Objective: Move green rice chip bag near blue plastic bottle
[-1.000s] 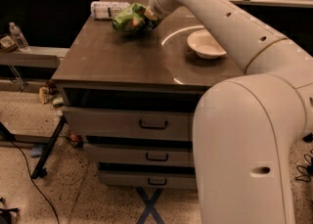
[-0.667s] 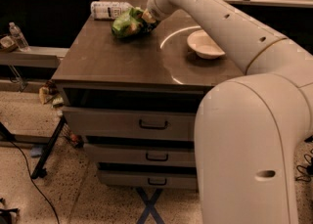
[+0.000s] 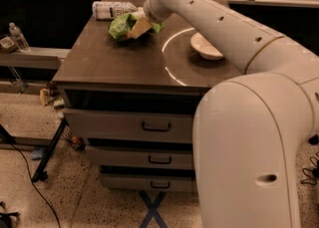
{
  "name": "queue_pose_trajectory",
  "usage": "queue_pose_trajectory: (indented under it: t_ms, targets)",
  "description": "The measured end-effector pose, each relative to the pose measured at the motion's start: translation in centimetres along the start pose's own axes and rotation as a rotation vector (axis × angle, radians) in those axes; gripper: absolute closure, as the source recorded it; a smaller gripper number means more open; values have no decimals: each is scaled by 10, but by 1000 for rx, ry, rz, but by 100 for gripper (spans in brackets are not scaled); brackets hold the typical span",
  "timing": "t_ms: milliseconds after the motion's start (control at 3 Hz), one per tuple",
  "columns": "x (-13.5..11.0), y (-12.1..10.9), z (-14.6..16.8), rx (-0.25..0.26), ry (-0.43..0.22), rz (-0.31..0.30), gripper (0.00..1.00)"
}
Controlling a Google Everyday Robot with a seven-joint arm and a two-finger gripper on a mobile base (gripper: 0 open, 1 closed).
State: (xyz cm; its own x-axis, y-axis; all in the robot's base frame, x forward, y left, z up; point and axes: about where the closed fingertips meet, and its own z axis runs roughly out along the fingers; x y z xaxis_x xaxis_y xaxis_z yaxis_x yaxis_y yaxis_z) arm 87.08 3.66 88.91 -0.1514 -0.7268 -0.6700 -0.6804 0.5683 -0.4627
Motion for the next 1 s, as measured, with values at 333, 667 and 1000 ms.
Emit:
queue_pose_trajectory:
  t_ms: [333,667,1000]
  targets:
    - [-4,7,3,18,4,12,0]
    - [5,6,-14,27,1,16,0]
    - [27,-1,-52,21,-26,41,0]
